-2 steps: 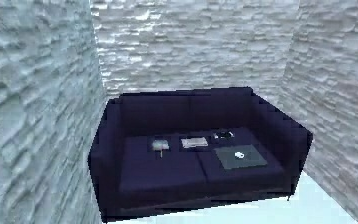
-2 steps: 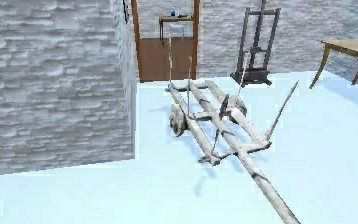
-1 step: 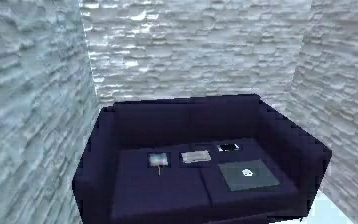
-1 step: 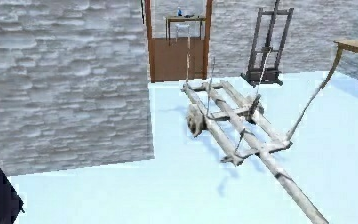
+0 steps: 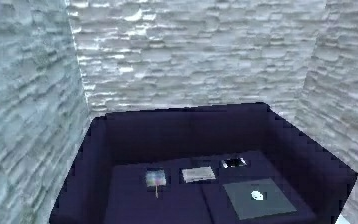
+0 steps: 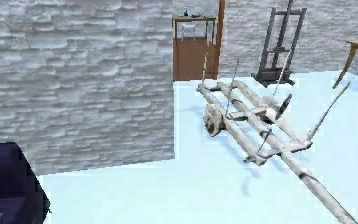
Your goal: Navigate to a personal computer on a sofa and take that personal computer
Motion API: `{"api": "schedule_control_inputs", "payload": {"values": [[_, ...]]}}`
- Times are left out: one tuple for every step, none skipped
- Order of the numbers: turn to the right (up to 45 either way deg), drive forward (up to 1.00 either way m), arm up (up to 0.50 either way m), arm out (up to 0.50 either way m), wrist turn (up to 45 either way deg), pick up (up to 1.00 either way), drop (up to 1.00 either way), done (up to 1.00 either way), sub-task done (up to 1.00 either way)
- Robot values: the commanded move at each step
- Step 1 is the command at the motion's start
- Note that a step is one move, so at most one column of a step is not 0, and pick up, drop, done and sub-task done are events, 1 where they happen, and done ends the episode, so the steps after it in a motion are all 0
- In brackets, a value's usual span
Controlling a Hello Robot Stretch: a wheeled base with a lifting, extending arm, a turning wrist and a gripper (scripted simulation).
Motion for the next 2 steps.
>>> {"api": "schedule_control_inputs", "payload": {"values": [[45.0,0.00,0.00,0.00,0.0,0.00,0.00,0.00,0.00],[27.0,0.00,0.00,0.00,0.0,0.00,0.00,0.00,0.00]]}}
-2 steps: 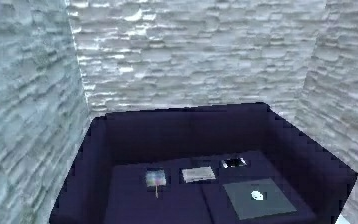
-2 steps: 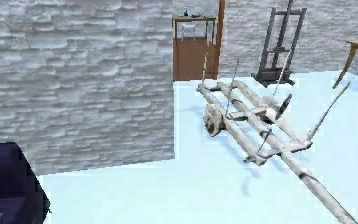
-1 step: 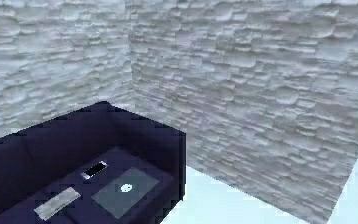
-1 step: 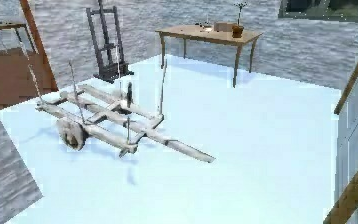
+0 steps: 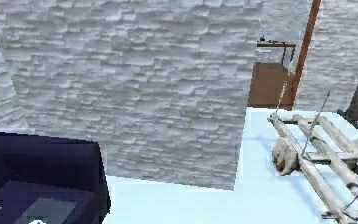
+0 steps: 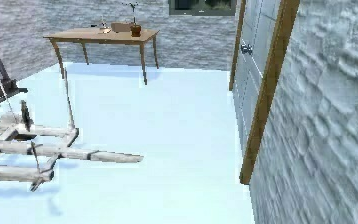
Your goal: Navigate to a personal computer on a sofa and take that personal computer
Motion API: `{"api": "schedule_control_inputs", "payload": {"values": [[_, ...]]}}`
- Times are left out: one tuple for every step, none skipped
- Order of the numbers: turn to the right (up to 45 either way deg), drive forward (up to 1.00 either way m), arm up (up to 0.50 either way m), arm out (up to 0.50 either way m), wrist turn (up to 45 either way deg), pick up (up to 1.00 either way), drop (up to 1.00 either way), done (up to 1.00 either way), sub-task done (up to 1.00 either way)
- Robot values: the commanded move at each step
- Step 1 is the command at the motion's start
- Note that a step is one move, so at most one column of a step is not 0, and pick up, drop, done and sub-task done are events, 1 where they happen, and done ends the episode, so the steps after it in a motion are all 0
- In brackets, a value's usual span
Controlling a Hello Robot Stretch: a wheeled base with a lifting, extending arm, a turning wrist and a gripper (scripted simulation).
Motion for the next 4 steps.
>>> {"api": "schedule_control_inputs", "payload": {"values": [[0.0,0.35,0.00,0.00,0.0,0.00,0.00,0.00,0.00],[9.0,0.00,0.00,0.00,0.0,0.00,0.00,0.00,0.00],[0.0,0.15,0.00,0.00,0.0,0.00,0.00,0.00,0.00],[-45.0,0.00,0.00,0.00,0.0,0.00,0.00,0.00,0.00]]}}
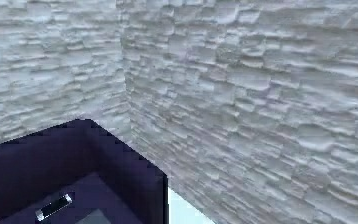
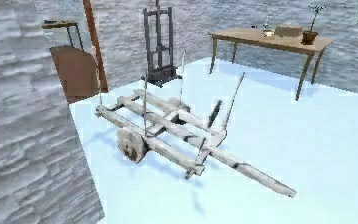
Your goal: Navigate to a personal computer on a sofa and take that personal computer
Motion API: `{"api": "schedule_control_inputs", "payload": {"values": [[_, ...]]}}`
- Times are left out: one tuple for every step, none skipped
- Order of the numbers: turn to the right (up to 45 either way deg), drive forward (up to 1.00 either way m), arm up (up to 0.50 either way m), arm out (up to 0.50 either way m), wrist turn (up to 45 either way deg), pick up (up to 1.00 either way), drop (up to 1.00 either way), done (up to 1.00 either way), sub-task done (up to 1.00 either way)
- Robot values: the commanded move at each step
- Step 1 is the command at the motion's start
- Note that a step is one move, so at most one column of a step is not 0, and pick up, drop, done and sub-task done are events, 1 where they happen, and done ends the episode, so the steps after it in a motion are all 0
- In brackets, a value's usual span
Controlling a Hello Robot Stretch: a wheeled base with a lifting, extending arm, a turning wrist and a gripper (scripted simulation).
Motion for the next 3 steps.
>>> {"api": "schedule_control_inputs", "payload": {"values": [[-45.0,0.00,0.00,0.00,0.0,0.00,0.00,0.00,0.00],[-45.0,0.00,0.00,0.00,0.0,0.00,0.00,0.00,0.00],[-33.0,0.00,0.00,0.00,0.0,0.00,0.00,0.00,0.00]]}}
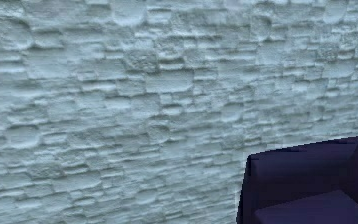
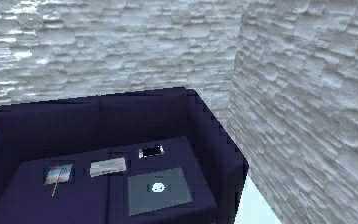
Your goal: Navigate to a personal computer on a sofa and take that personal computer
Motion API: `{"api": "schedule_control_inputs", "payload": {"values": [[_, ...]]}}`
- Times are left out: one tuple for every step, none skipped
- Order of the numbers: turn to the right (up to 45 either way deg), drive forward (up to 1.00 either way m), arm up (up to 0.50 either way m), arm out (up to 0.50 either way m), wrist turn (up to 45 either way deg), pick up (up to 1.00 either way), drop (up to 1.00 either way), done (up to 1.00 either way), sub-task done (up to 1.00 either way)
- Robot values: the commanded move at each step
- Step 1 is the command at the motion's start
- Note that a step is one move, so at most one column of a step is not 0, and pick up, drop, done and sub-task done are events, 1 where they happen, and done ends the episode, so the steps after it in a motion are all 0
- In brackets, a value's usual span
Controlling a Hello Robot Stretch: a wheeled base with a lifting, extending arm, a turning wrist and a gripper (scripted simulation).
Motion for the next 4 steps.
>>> {"api": "schedule_control_inputs", "payload": {"values": [[0.0,0.00,0.50,0.00,0.0,0.00,0.00,0.00,0.00],[0.0,0.00,0.02,0.00,0.0,0.00,0.00,0.00,0.00],[0.0,0.00,0.00,0.46,0.0,0.00,0.00,0.00,0.00],[0.0,0.00,0.00,0.00,45.0,0.00,0.00,0.00,0.00]]}}
